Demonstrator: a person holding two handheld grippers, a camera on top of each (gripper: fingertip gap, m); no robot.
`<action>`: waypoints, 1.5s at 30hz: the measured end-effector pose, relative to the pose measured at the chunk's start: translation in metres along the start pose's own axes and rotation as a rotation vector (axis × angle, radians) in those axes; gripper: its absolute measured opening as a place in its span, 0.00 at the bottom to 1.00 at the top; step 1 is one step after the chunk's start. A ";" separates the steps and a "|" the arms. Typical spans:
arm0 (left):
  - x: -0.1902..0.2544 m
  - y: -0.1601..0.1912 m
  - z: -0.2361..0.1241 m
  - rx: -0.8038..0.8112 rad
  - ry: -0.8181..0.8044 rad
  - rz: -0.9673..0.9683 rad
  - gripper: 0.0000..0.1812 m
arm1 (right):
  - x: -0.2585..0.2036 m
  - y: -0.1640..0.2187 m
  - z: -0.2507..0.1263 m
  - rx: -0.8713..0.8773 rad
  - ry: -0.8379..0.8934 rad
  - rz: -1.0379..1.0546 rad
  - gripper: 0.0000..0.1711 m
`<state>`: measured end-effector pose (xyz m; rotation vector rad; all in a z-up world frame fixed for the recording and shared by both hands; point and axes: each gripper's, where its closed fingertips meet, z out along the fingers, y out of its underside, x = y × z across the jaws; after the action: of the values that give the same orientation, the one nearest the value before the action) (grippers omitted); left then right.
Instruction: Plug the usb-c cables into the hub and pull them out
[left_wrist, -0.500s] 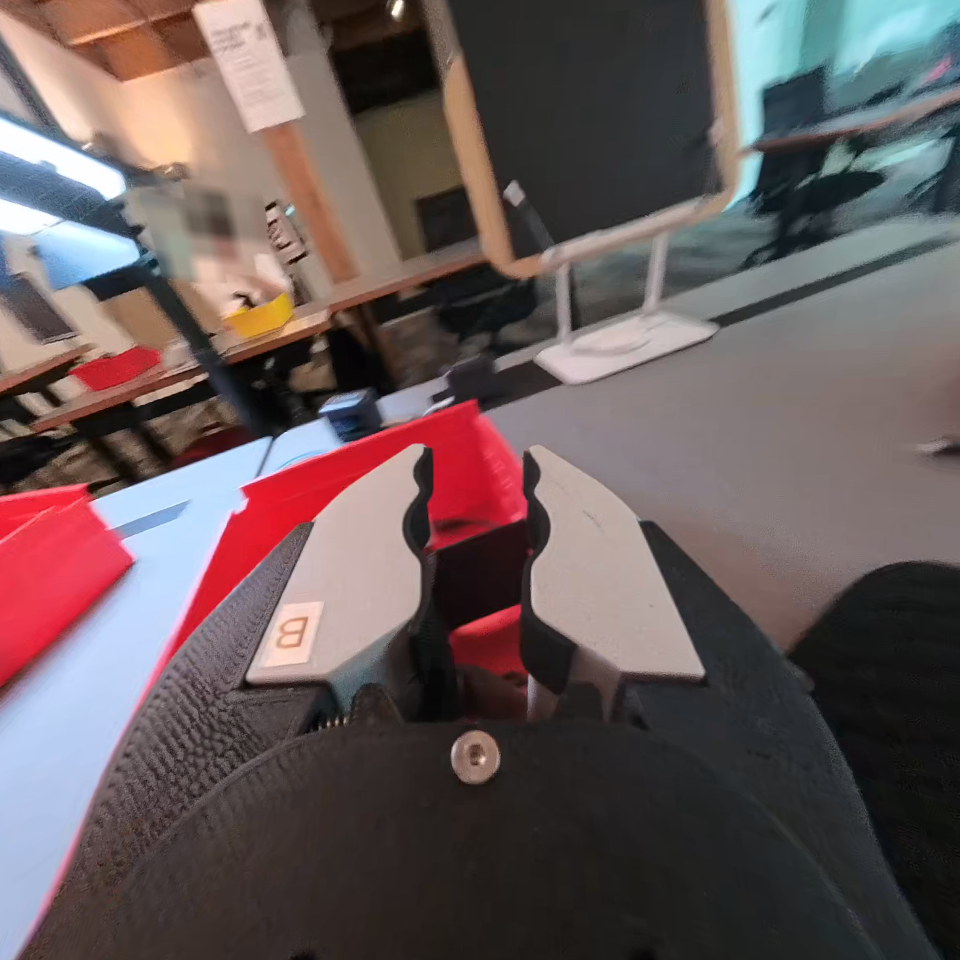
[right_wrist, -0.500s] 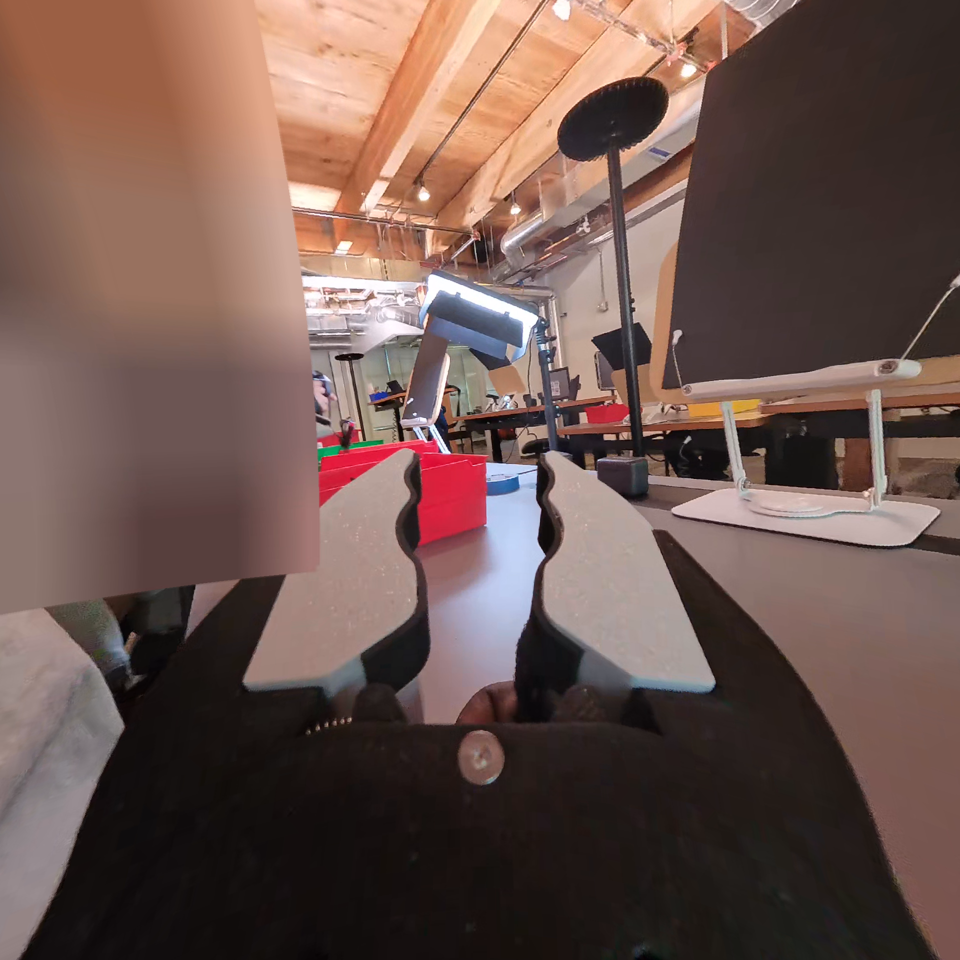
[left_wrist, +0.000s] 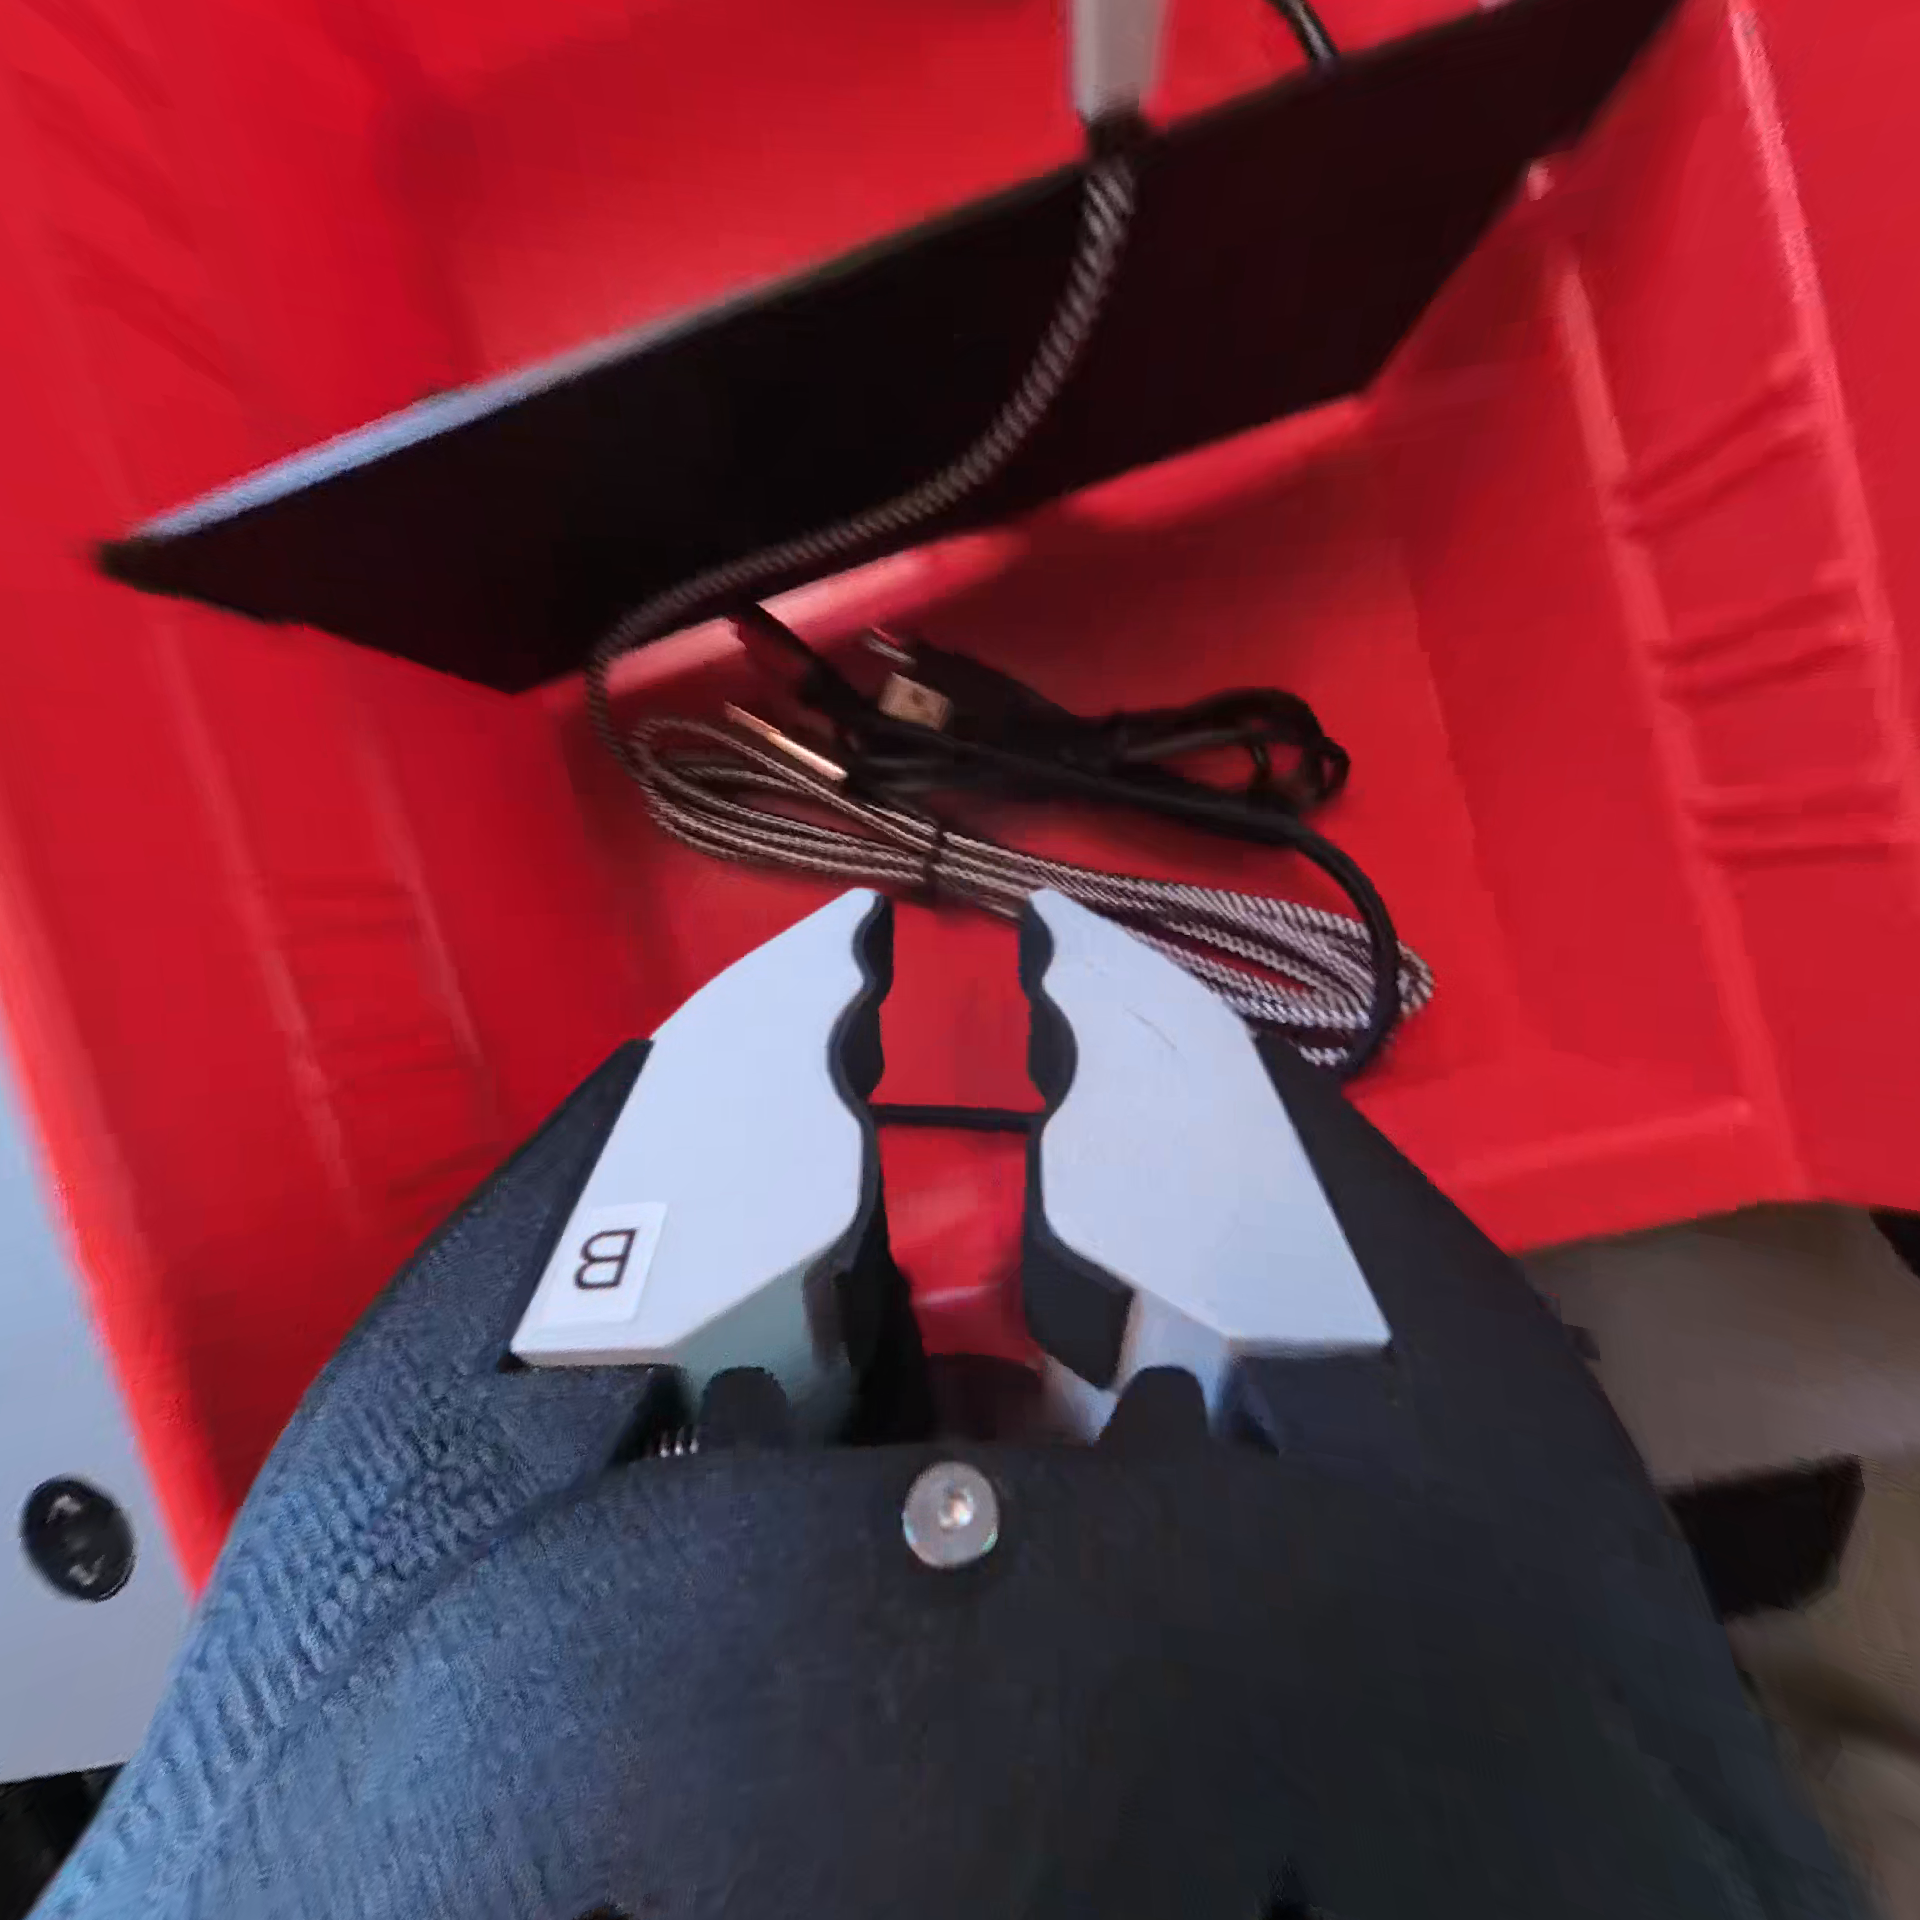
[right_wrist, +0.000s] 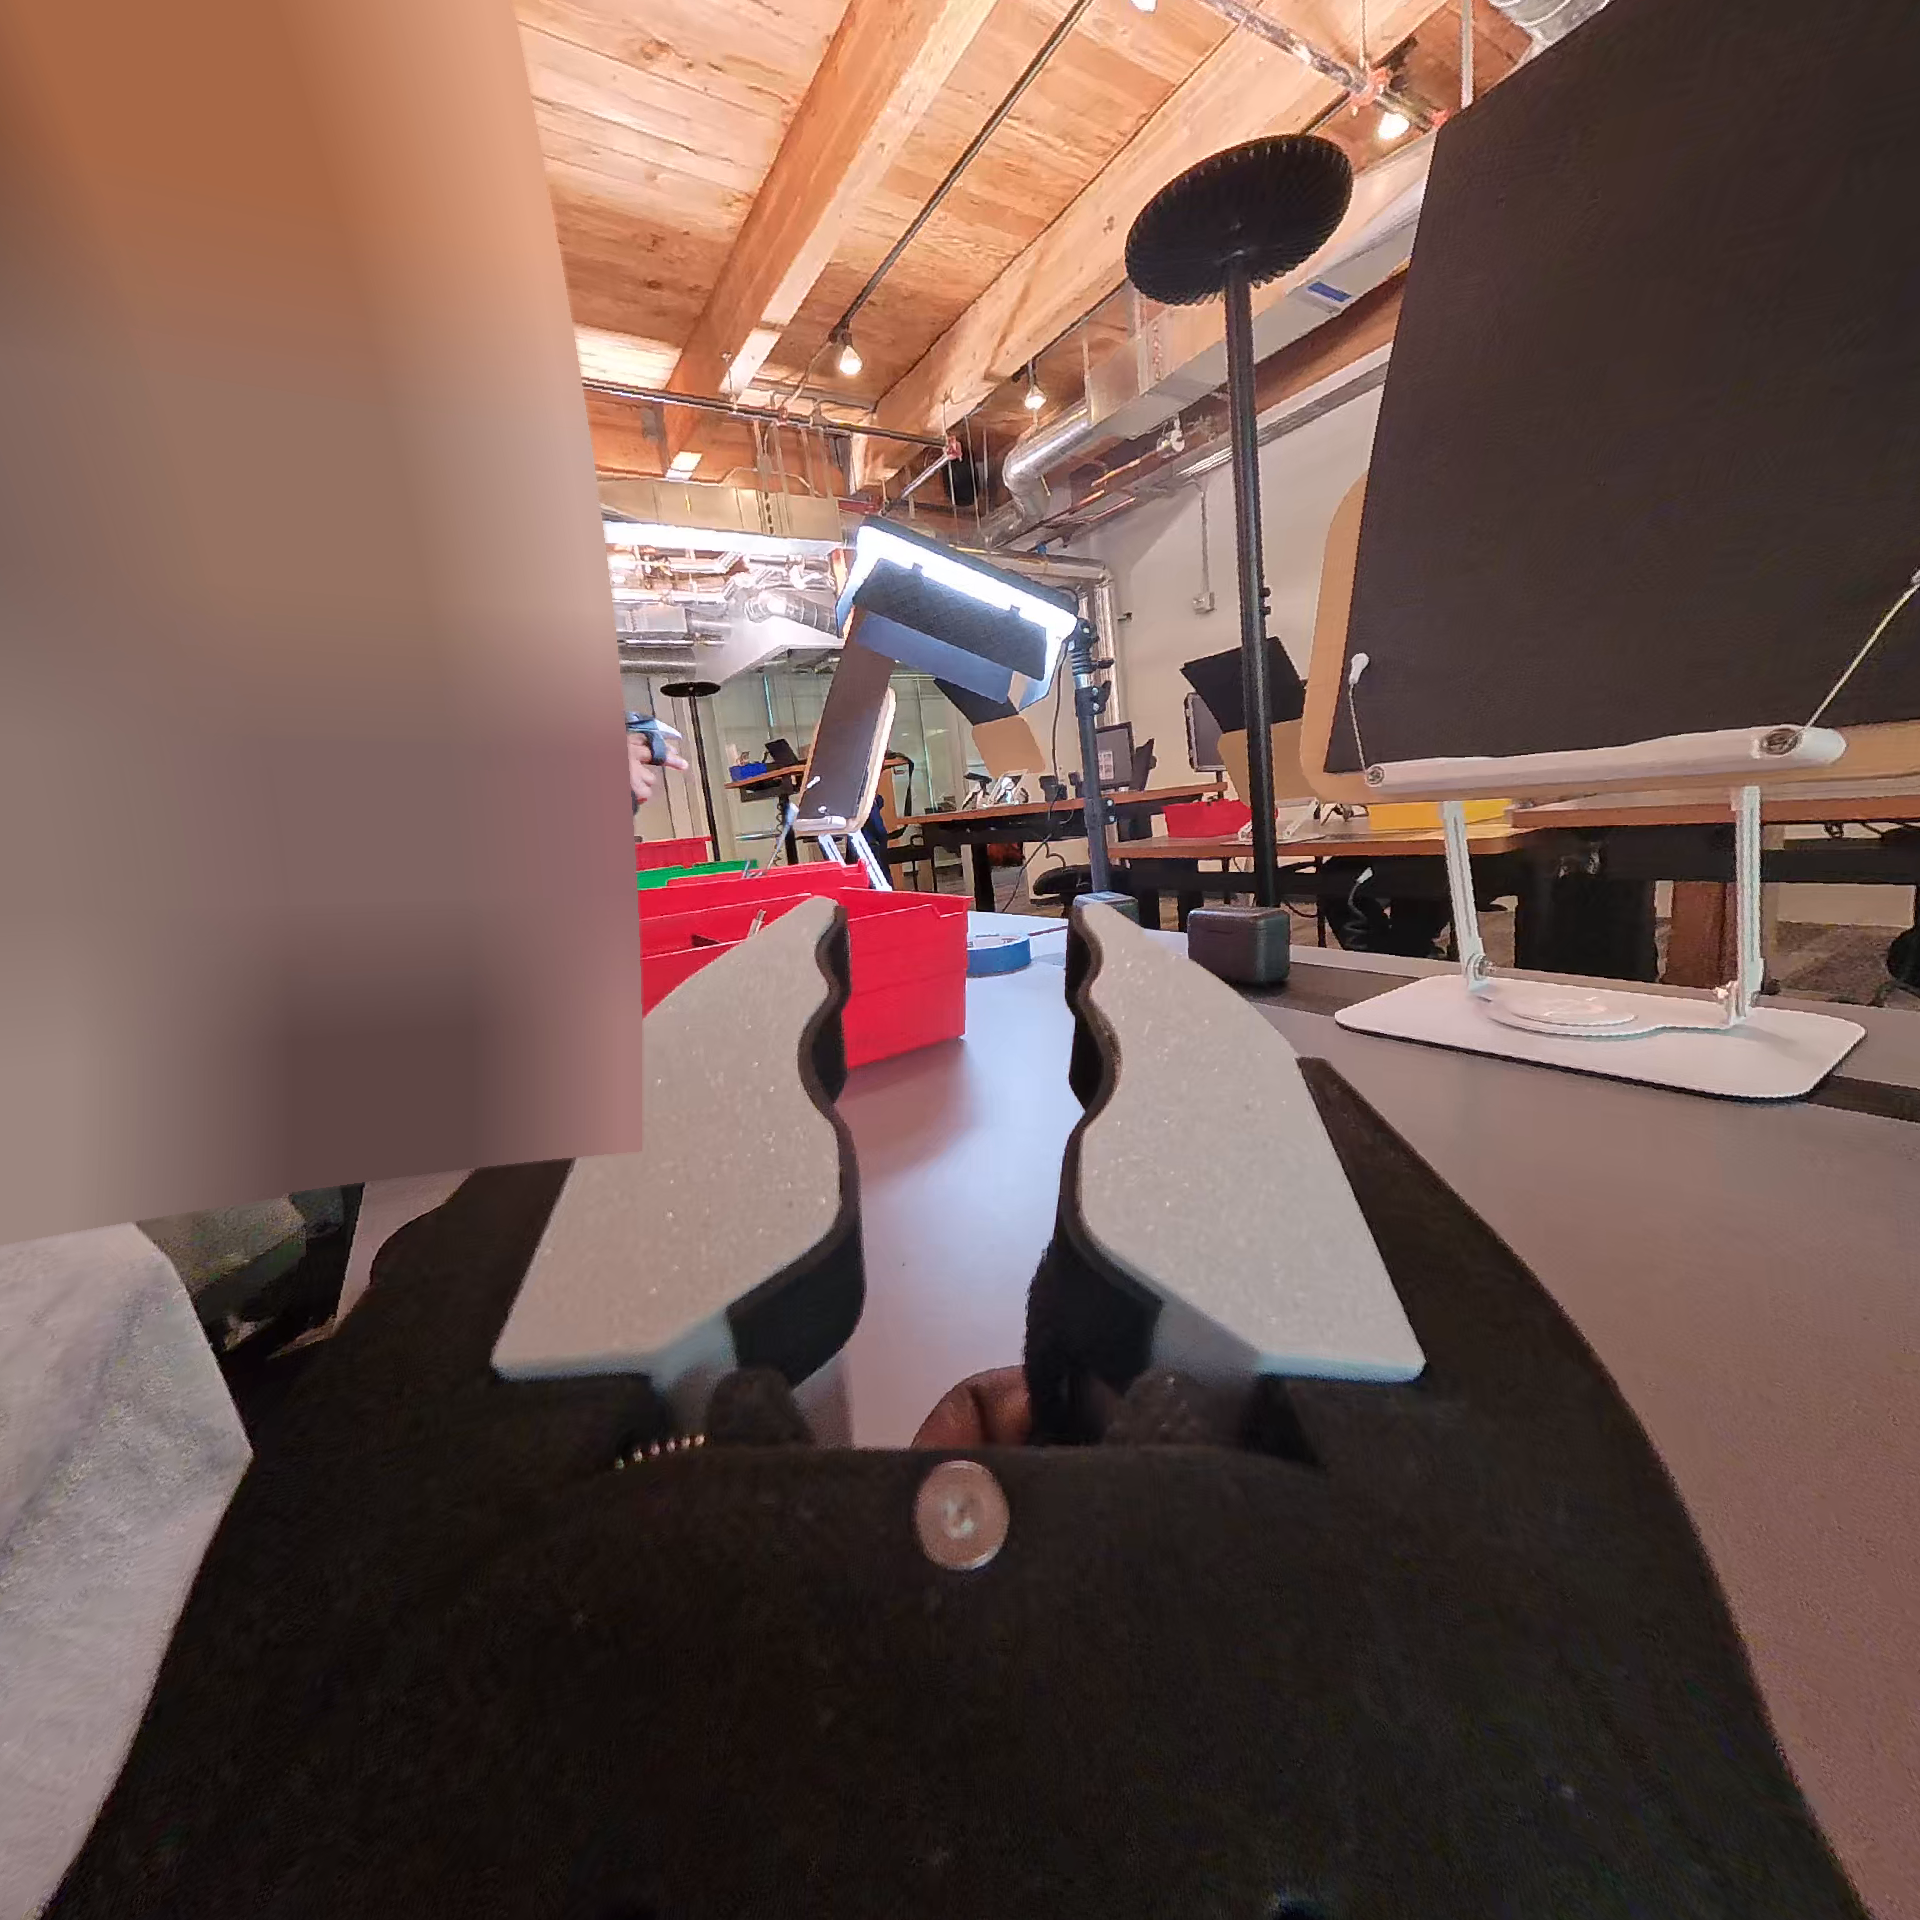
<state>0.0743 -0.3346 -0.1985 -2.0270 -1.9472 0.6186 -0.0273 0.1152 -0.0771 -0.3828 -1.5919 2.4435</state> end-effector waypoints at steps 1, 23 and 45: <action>0.005 0.005 0.003 -0.036 0.030 0.012 0.16 | 0.000 0.000 0.000 0.002 0.004 -0.003 0.22; -0.018 0.003 0.026 -0.124 -0.253 -0.116 0.11 | 0.002 -0.001 -0.002 0.005 0.061 -0.115 0.20; 0.127 -0.137 -0.154 0.955 -0.082 0.337 0.06 | 0.000 -0.001 -0.001 -0.015 0.050 -0.150 0.19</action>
<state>0.0278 -0.1837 -0.0145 -1.6648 -0.9760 1.3864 -0.0267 0.1169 -0.0764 -0.3125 -1.5597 2.2944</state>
